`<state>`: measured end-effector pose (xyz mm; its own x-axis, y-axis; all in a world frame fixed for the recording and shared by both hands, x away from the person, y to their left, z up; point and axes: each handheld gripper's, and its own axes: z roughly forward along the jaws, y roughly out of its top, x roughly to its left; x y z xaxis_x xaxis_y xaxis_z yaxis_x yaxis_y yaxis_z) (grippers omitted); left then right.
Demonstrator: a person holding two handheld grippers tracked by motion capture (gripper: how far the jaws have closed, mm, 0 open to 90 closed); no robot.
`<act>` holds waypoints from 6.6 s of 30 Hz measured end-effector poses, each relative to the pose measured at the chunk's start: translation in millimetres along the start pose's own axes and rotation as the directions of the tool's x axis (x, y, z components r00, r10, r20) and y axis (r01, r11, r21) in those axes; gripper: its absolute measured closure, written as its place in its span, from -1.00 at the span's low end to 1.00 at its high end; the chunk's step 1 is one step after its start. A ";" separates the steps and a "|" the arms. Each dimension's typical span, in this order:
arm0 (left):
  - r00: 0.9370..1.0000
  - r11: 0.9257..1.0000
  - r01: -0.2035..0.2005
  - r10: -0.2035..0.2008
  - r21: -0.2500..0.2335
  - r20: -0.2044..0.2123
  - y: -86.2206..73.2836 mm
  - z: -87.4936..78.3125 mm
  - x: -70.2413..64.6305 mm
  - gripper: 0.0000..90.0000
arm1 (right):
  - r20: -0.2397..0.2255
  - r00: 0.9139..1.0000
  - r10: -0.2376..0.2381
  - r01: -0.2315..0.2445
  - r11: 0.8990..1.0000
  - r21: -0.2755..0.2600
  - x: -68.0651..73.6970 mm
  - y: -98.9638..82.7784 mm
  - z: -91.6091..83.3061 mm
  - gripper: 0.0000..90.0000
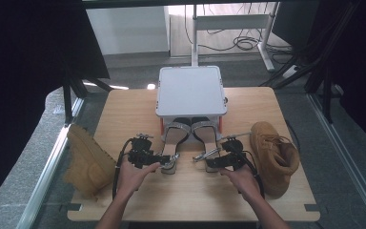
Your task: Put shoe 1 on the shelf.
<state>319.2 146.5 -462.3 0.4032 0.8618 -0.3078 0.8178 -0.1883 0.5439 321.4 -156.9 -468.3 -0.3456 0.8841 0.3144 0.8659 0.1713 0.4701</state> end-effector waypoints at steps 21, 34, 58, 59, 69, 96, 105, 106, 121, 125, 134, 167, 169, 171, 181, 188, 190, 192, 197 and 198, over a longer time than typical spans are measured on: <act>0.999 0.999 -0.045 0.045 -0.021 -0.026 -46.8 11.4 -6.4 -0.47 | 0.039 0.998 -0.057 0.059 0.998 -0.035 -3.4 -37.0 18.3 -0.42; 0.990 0.998 -0.057 0.054 -0.020 -0.131 -35.9 46.5 -21.7 -0.38 | 0.107 0.991 -0.083 0.092 0.992 -0.084 6.0 -34.8 37.8 -0.46; 0.989 0.987 0.053 -0.072 -0.151 -0.128 -19.3 56.7 -13.1 -0.13 | 0.115 0.992 -0.058 0.068 0.994 -0.090 4.7 -28.9 42.6 -0.27; 0.989 0.987 0.057 -0.077 -0.152 -0.129 -17.0 55.9 -12.6 -0.13 | 0.114 0.992 -0.059 0.069 0.994 -0.089 4.6 -28.8 42.5 -0.27; 0.984 0.980 0.105 -0.126 -0.167 -0.123 6.7 55.1 -8.1 -0.11 | 0.109 0.992 -0.062 0.072 0.994 -0.086 4.6 -28.1 42.6 -0.27; 0.968 0.963 0.196 -0.220 -0.184 -0.123 32.7 78.0 -6.7 -0.10 | 0.107 0.992 -0.069 0.078 0.993 -0.084 4.1 -28.1 42.5 -0.26; 0.963 0.956 0.214 -0.241 -0.200 -0.120 37.5 80.1 -4.4 -0.10 | 0.109 0.991 -0.073 0.082 0.993 -0.081 4.1 -27.9 42.5 -0.26; 0.962 0.954 0.218 -0.245 -0.205 -0.119 38.1 80.4 -4.2 -0.10 | 0.108 0.991 -0.074 0.083 0.993 -0.079 4.1 -27.9 42.4 -0.26; 0.948 0.937 0.221 -0.272 -0.270 -0.168 47.4 95.4 -5.1 -0.10 | 0.109 0.992 -0.070 0.079 0.994 -0.080 4.4 -28.1 42.7 -0.26; 0.944 0.933 0.230 -0.283 -0.277 -0.169 49.5 97.3 -5.0 -0.10 | 0.105 0.992 -0.069 0.077 0.994 -0.079 4.0 -27.9 42.6 -0.26; 0.947 0.936 0.211 -0.267 -0.282 -0.177 48.3 103.4 -6.0 -0.17 | 0.103 0.992 -0.069 0.077 0.994 -0.077 3.2 -27.9 42.4 -0.27; 0.967 0.959 0.143 -0.188 -0.243 -0.170 44.4 102.8 -1.7 -0.22 | 0.088 0.994 -0.065 0.077 0.988 -0.136 2.1 -31.5 39.0 -0.25; 0.967 0.960 0.142 -0.187 -0.243 -0.173 44.4 102.7 -1.8 -0.22 | 0.092 0.994 -0.065 0.077 0.988 -0.132 2.4 -31.3 38.7 -0.25; 0.967 0.960 0.137 -0.183 -0.243 -0.178 44.2 102.9 -2.2 -0.22 | 0.092 0.994 -0.065 0.076 0.989 -0.129 3.0 -30.8 38.5 -0.25; 0.967 0.961 0.137 -0.182 -0.240 -0.180 44.7 102.9 -2.3 -0.21 | 0.109 0.993 -0.047 0.064 0.986 -0.153 1.6 -22.5 31.1 -0.17; 0.966 0.962 0.136 -0.181 -0.237 -0.183 45.0 102.9 -2.6 -0.21 | 0.118 0.991 -0.056 0.069 0.991 -0.111 3.8 -12.1 31.0 -0.17; 0.966 0.962 0.135 -0.181 -0.238 -0.185 45.1 103.0 -2.8 -0.21 | 0.118 0.992 -0.051 0.064 0.992 -0.110 4.3 -10.2 31.1 -0.17; 0.966 0.962 0.135 -0.181 -0.236 -0.184 45.1 103.0 -2.8 -0.21 | 0.115 0.993 -0.041 0.055 0.992 -0.117 4.6 -9.0 30.6 -0.17; 0.967 0.964 0.132 -0.176 -0.230 -0.185 45.5 102.8 -2.7 -0.21 | 0.108 0.994 -0.024 0.039 0.989 -0.139 3.6 -7.7 27.8 -0.17; 0.966 0.964 0.132 -0.177 -0.230 -0.187 45.6 102.9 -2.9 -0.21 | 0.103 0.995 -0.020 0.035 0.990 -0.140 3.1 -7.4 27.0 -0.17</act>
<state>397.5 87.0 -517.0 0.1677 0.9543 -0.2475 0.7472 0.0407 0.6633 323.8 -143.6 -493.0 -0.3242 0.9204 0.2186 0.7943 0.1394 0.5913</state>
